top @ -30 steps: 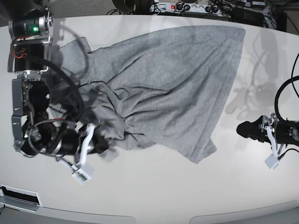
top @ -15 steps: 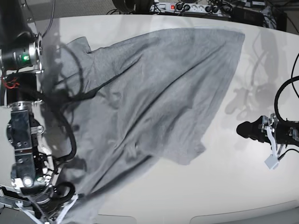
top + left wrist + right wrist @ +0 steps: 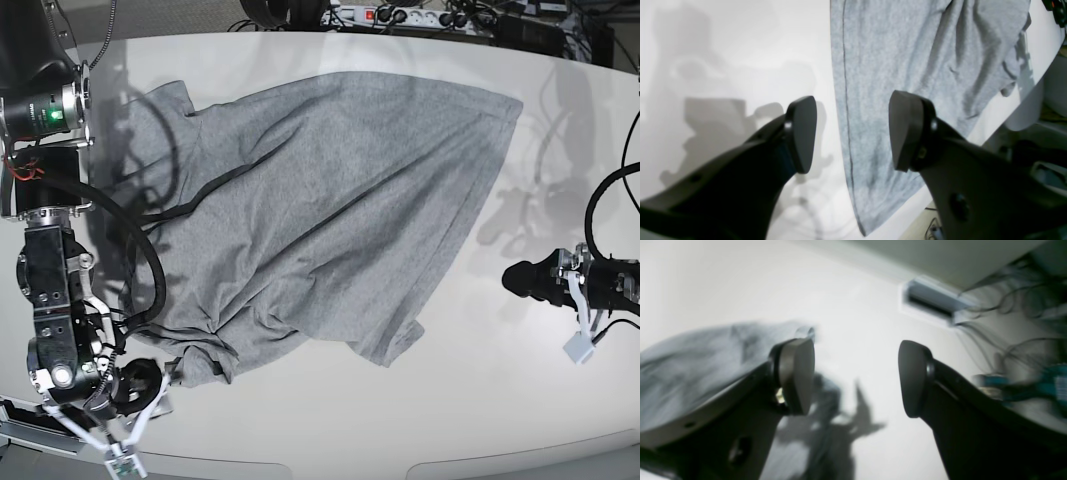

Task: Layout the t-shirt on the table in an organized manner, then fold the t-shirt properly
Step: 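Drag the held edge with the right gripper across the shirt, then move the left gripper onto the shirt and grasp its fabric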

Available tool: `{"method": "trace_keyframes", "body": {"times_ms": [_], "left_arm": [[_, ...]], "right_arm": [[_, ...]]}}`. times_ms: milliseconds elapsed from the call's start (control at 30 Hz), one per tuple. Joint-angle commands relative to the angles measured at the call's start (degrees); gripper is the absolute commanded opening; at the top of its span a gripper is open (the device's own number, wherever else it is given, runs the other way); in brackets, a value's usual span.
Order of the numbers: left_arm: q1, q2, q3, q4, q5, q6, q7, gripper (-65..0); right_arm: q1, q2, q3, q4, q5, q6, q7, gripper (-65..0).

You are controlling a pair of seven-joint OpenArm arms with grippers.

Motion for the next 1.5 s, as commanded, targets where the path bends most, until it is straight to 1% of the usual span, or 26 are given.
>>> {"method": "trace_keyframes", "body": {"times_ms": [0,33,100,167,200,233,300,367,467,533,600,667,767,900,967,1000,1033,1067,1100,1133,1300,1400,1467], "left_arm": [[-1.88,-0.11,-0.66,0.74,-1.95,-0.98,-0.87,-29.4],[-1.97,0.74,-0.66,0.74,-1.77,-1.05,-0.94,-29.4],[-1.95,2.93,-0.66,0.74,-0.17,-1.01,-1.77,-29.4],[-1.70,5.68,-0.63,0.72,3.74,-0.55,-4.13,-29.4],[-1.57,7.13,-0.66,0.72,6.47,0.28,-6.03,-29.4],[-1.57,8.48,-0.66,0.72,9.53,1.75,-8.35,-29.4],[-1.51,11.06,-0.66,0.72,15.89,5.81,-13.16,-29.4],[-1.27,13.60,-0.66,0.72,21.68,9.53,-16.87,-29.4],[-0.07,17.33,-0.66,0.72,30.14,13.20,-21.16,-28.2],[1.44,19.19,-0.66,0.61,35.17,15.78,-24.57,-27.2],[3.72,20.50,-0.66,0.48,39.87,18.78,-28.50,-27.2],[6.54,21.20,-0.66,0.20,42.80,20.79,-32.63,-27.2],[10.38,21.27,-0.66,-0.83,43.17,20.94,-37.81,-27.2],[13.97,21.27,-0.68,-1.44,43.71,22.43,-40.94,-27.2],[15.02,21.27,-0.70,-1.46,44.44,22.84,-41.75,-27.9],[15.37,21.27,-0.70,-1.46,44.57,23.45,-41.75,-30.8],[15.61,21.27,-0.70,-1.46,44.54,24.57,-41.59,-36.9],[15.63,21.27,-0.68,-1.46,44.54,26.10,-41.03,-46.7],[15.58,21.27,-0.70,-1.46,44.52,27.61,-40.11,-58.7],[15.52,21.24,-0.70,-1.44,44.54,28.22,-39.15,-65.0],[14.60,20.09,-0.76,0.33,44.24,27.71,-32.30,-65.0],[14.82,18.86,-1.86,4.63,43.85,27.69,-28.02,-65.0],[15.34,18.23,-3.37,9.03,43.87,26.40,-26.01,-65.0]], "right_arm": [[1.38,-0.04,0.20,0.96,2.78,1.49,0.22,-24.3],[0.94,-0.04,0.20,0.94,5.49,3.48,-0.42,-24.3],[-0.63,-0.07,0.20,0.94,8.24,6.49,-0.17,-24.3],[-2.62,-0.07,0.20,0.94,9.60,8.37,0.31,-24.3],[-3.67,-0.07,0.20,0.94,9.60,9.09,0.37,-24.3],[-4.74,-0.07,0.20,0.94,9.53,9.81,0.39,-24.3],[-6.97,-0.04,0.22,0.94,9.27,10.99,0.50,-24.3],[-9.11,-0.02,0.22,0.94,8.33,11.61,0.50,-24.3],[-11.72,0.07,0.22,0.94,7.37,11.58,0.68,-24.3],[-12.79,0.11,0.22,0.94,7.39,11.61,0.68,-24.3],[-13.55,0.13,0.22,0.94,6.93,11.58,0.66,-24.3],[-13.88,0.13,0.22,0.94,6.25,11.50,0.46,-24.3],[-13.81,0.20,0.22,0.94,6.23,11.45,0.07,-24.3],[-13.84,1.07,0.22,0.94,6.29,11.47,0.09,-24.3],[-13.84,1.38,0.22,0.94,6.29,11.19,0.11,-24.3],[-13.84,1.42,0.22,0.94,6.27,11.04,0.17,-24.3],[-13.84,1.53,0.22,0.94,6.29,10.97,0.20,-24.3],[-13.84,1.57,0.22,0.94,6.29,10.95,0.26,-24.3],[-13.79,1.64,0.22,0.94,6.27,10.86,0.26,-24.3],[-13.77,1.70,0.22,0.94,6.29,10.91,0.28,-24.3],[-13.49,1.90,0.22,0.94,6.25,10.91,0.24,-24.3],[-13.33,1.90,0.22,0.94,6.27,10.91,0.63,-24.3],[-13.38,1.90,0.22,0.94,6.27,10.88,1.36,-24.3]]}}
